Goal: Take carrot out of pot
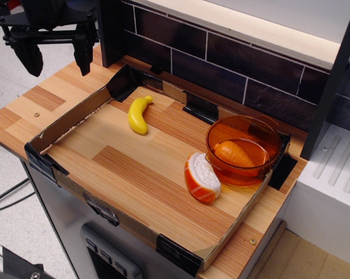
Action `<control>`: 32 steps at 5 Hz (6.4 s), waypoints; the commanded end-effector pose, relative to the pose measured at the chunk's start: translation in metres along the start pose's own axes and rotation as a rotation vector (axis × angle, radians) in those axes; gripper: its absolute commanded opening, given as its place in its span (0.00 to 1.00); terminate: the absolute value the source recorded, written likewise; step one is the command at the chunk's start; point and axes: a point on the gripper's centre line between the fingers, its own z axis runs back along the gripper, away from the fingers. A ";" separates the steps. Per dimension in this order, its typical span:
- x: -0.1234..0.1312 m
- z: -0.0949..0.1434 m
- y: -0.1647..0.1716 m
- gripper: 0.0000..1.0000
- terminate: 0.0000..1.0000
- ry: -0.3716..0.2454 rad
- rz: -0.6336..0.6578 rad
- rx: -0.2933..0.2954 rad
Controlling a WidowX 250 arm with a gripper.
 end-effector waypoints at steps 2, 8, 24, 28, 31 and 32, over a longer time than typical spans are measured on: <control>-0.010 0.004 -0.022 1.00 0.00 -0.047 0.158 -0.047; -0.042 0.002 -0.185 1.00 0.00 0.007 0.996 -0.073; -0.053 -0.008 -0.187 0.00 0.00 0.077 1.090 -0.105; -0.117 -0.037 -0.129 0.00 0.00 0.054 0.882 -0.029; -0.136 -0.071 -0.127 0.00 0.00 0.006 0.816 0.051; -0.135 -0.066 -0.127 1.00 0.00 0.003 0.811 0.048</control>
